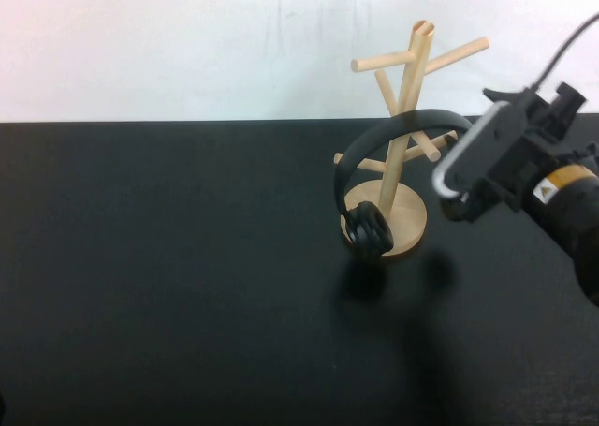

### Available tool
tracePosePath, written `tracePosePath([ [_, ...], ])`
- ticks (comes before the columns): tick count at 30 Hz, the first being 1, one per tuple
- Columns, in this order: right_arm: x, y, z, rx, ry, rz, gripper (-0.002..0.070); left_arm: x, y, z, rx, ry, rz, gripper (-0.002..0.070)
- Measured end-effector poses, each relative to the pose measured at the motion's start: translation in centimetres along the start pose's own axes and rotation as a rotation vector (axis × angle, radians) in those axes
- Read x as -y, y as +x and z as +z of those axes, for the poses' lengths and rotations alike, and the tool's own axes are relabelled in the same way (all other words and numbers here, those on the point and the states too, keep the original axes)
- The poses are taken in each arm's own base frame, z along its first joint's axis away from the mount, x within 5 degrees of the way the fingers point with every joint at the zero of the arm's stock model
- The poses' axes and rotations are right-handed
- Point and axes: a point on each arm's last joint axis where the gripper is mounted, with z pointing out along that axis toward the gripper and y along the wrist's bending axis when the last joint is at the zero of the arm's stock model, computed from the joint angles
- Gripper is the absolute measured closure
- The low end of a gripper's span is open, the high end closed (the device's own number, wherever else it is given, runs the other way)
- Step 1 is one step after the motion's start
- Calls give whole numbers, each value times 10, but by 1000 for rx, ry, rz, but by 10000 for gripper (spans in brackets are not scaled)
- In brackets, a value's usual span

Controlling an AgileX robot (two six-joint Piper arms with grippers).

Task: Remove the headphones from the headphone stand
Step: Pick up the headphones from the headphone stand

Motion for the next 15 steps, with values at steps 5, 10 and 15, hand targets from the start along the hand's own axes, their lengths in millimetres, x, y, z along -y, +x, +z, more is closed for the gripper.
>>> tracePosePath([
  [5, -3, -1, 18, -20, -30, 10, 269, 0, 0, 0, 0, 0, 0, 673],
  [10, -5, 0, 24, -37, -45, 18, 681, 0, 0, 0, -1, 0, 0, 673],
  [15, 2, -8, 15, -55, -62, 59, 679, 0, 0, 0, -1, 0, 0, 673],
])
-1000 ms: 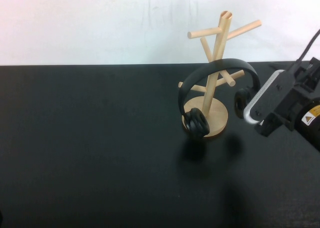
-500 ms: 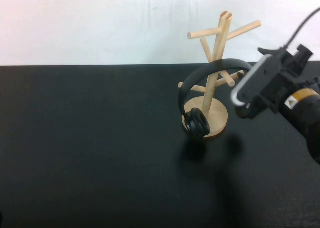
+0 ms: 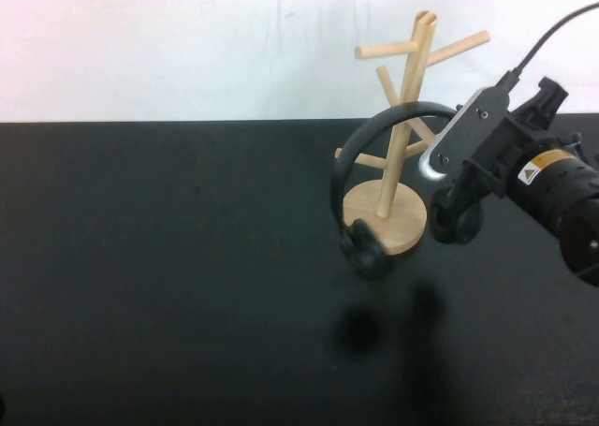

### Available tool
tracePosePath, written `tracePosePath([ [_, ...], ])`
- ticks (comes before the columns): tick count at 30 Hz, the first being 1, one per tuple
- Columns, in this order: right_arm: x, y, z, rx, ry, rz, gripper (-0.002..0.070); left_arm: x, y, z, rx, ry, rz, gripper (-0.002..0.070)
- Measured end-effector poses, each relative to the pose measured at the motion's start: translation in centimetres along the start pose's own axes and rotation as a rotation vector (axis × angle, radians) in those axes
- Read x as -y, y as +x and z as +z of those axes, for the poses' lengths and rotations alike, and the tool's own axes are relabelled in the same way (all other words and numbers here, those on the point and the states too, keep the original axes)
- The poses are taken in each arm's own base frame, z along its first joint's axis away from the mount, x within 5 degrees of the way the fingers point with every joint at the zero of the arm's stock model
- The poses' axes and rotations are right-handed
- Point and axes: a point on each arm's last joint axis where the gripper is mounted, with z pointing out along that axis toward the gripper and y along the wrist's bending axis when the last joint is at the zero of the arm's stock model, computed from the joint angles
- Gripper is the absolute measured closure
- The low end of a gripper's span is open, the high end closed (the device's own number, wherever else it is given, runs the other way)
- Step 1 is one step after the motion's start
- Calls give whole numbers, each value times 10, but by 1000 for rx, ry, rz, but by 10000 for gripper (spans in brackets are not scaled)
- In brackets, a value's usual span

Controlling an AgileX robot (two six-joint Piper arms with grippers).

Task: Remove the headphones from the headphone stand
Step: Pick up the headphones from the headphone stand

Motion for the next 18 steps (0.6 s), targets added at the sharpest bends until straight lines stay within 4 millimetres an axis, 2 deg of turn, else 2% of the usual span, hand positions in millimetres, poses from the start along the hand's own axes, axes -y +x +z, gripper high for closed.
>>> tracePosePath([
  [1, 2, -5, -4, 7, -8, -8, 614, 0, 0, 0, 0, -1, 1, 673],
  [2, 3, -9, -8, 14, -11, -8, 679, 0, 0, 0, 0, -1, 1, 673],
  [7, 10, -34, -43, 76, -9, -41, 679, 0, 0, 0, 0, -1, 1, 673],
  [10, 9, -42, -66, 69, -37, -56, 679, 0, 0, 0, 0, -1, 1, 673],
  [17, 22, -60, -117, 60, -128, 189, 679, 0, 0, 0, 0, -1, 1, 673],
  [18, 26, -62, -124, 71, -118, 224, 615, 0, 0, 0, 0, -1, 1, 673],
])
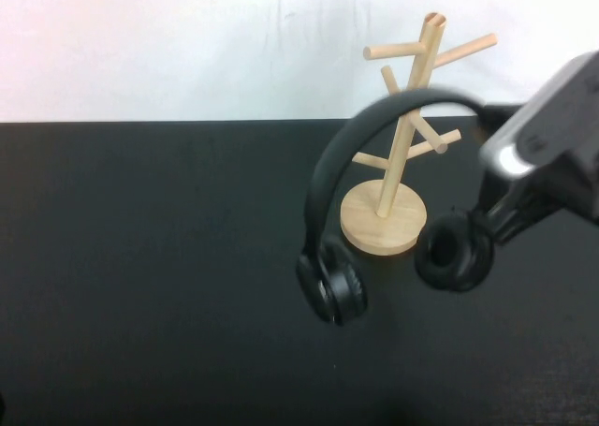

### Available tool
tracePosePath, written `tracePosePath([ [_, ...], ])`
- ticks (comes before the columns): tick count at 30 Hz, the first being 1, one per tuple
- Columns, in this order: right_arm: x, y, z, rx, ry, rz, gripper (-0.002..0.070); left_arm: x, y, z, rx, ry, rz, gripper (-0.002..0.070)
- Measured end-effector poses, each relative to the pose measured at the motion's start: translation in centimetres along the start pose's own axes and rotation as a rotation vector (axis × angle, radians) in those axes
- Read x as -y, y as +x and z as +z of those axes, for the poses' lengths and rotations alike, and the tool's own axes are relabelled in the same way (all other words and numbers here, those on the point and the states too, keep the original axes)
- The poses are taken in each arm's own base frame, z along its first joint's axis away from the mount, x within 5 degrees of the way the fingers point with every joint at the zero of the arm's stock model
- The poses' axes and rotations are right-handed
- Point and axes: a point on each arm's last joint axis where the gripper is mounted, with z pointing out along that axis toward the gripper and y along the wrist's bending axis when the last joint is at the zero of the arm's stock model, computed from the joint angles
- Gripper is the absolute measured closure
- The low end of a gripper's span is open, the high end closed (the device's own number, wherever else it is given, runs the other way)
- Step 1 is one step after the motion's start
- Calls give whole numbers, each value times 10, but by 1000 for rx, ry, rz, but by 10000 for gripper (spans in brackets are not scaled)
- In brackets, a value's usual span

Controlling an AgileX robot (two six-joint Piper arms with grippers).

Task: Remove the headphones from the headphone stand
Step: Pick up the headphones from the headphone stand, then place the headphones on the table

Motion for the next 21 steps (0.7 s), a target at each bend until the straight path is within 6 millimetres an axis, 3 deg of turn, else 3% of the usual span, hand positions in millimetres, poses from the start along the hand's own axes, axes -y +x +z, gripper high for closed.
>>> tracePosePath([
  [1, 3, -3, -7, 13, 12, 21, 615, 0, 0, 0, 0, 0, 0, 673],
  [2, 22, -16, -29, 35, 133, 53, 679, 0, 0, 0, 0, 0, 0, 673],
  [8, 46, 3, -43, -246, 413, -138, 680, 0, 0, 0, 0, 0, 0, 673],
  [11, 47, -2, -50, -211, 405, -163, 680, 0, 0, 0, 0, 0, 0, 673],
  [19, 27, -30, -60, 94, 157, -172, 680, 0, 0, 0, 0, 0, 1, 673],
  [20, 25, -32, -60, 116, 133, -173, 616, 0, 0, 0, 0, 0, 1, 673],
  [21, 23, -33, -60, 130, 119, -170, 683, 0, 0, 0, 0, 0, 1, 673],
])
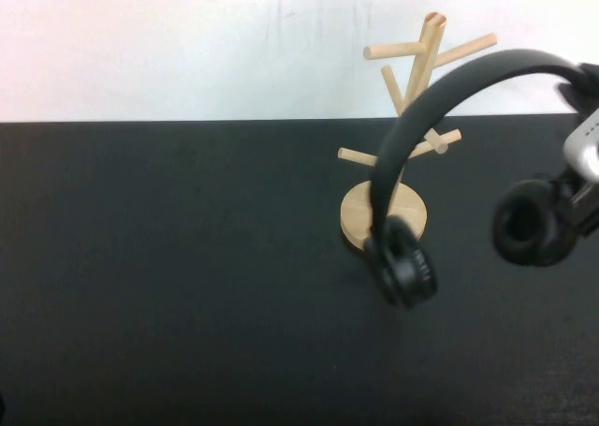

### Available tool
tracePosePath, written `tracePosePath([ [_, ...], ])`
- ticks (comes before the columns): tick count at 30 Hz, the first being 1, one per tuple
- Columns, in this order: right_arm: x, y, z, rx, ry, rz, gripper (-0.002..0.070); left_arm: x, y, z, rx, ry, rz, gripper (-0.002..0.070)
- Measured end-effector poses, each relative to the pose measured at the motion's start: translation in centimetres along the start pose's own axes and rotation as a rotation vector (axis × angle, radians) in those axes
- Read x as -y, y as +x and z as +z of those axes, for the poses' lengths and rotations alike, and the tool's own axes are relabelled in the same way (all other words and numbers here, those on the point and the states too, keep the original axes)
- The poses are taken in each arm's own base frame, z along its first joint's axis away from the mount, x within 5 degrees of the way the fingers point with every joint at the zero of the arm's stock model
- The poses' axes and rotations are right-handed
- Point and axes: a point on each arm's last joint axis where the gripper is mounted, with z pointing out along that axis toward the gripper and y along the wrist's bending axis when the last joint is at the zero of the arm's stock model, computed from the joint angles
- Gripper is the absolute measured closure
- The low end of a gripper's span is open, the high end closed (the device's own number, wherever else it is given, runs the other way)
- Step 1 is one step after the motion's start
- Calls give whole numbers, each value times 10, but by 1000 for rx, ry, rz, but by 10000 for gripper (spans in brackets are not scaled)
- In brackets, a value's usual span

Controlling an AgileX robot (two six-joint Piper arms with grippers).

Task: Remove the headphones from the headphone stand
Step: Place the headphones on the table

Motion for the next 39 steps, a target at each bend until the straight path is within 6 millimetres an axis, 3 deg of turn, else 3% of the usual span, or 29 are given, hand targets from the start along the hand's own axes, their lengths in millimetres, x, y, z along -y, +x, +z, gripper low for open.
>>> tracePosePath([
  [1, -1, -1, 0, 8, -8, 0, 683, 0, 0, 0, 0, 0, 0, 673],
  [2, -2, -1, 1, 8, -13, 1, 616, 0, 0, 0, 0, 0, 0, 673],
  [3, -2, 0, 2, 6, -15, 1, 683, 0, 0, 0, 0, 0, 0, 673],
  [4, -2, 0, 2, 4, -16, 1, 683, 0, 0, 0, 0, 0, 0, 673],
  [5, -3, 0, 3, 3, -17, 0, 616, 0, 0, 0, 0, 0, 0, 673],
  [6, -3, 1, 3, 1, -19, 0, 683, 0, 0, 0, 0, 0, 0, 673],
  [7, -3, 1, 3, 1, -19, 0, 683, 0, 0, 0, 0, 0, 0, 673],
  [8, -3, 1, 3, 1, -19, 0, 616, 0, 0, 0, 0, 0, 0, 673],
  [9, -3, 1, 3, 1, -19, 0, 683, 0, 0, 0, 0, 0, 0, 673],
  [10, -10, 14, 8, -63, -27, 11, 616, 0, 0, 0, 0, 0, 0, 673],
  [19, -11, 17, 8, -69, -27, -15, 616, 0, 0, 0, 0, 0, 0, 673],
  [20, -3, 1, 3, 23, -3, -32, 616, 0, 0, 0, 0, 0, 0, 673],
  [21, -3, -1, 2, 47, -9, -31, 683, 0, 0, 0, 0, 0, 0, 673],
  [23, -6, -4, 0, 86, -83, -25, 683, 0, 0, 0, 0, 0, 0, 673],
  [27, -14, 9, 6, -198, -319, -1, 683, 0, 0, 0, 0, 0, 0, 673],
  [28, -15, 16, 9, -311, -346, 6, 616, 0, 0, 0, 0, -1, 2, 673],
  [29, -15, 24, 11, -418, -349, 26, 616, 0, 0, 0, 0, -1, 1, 673],
  [30, -14, 30, 12, -493, -334, 47, 683, 0, 0, 0, 0, -1, 1, 673],
  [31, -11, 37, 13, -568, -291, 98, 683, 0, 0, 0, 0, -1, 1, 673],
  [32, -7, 45, 12, -631, -232, 172, 616, 0, 0, 0, 0, -1, 1, 673],
  [33, -3, 51, 12, -673, -174, 247, 683, 0, 0, 0, 0, -1, 1, 673],
  [34, 2, 59, 12, -710, -123, 303, 683, 0, 0, 0, 0, -1, 1, 673],
  [35, 7, 66, 11, -739, -89, 330, 616, 0, 0, 0, 0, -1, 1, 673],
  [36, 11, 74, 12, -768, -70, 348, 683, 0, 0, 0, 0, -1, 1, 673],
  [37, -6, 76, 12, -797, -182, 285, 616, 0, 0, 0, 0, -1, 1, 673],
  [39, 3, 88, 13, -851, -121, 342, 616, 0, 0, 0, 0, -1, 1, 673],
])
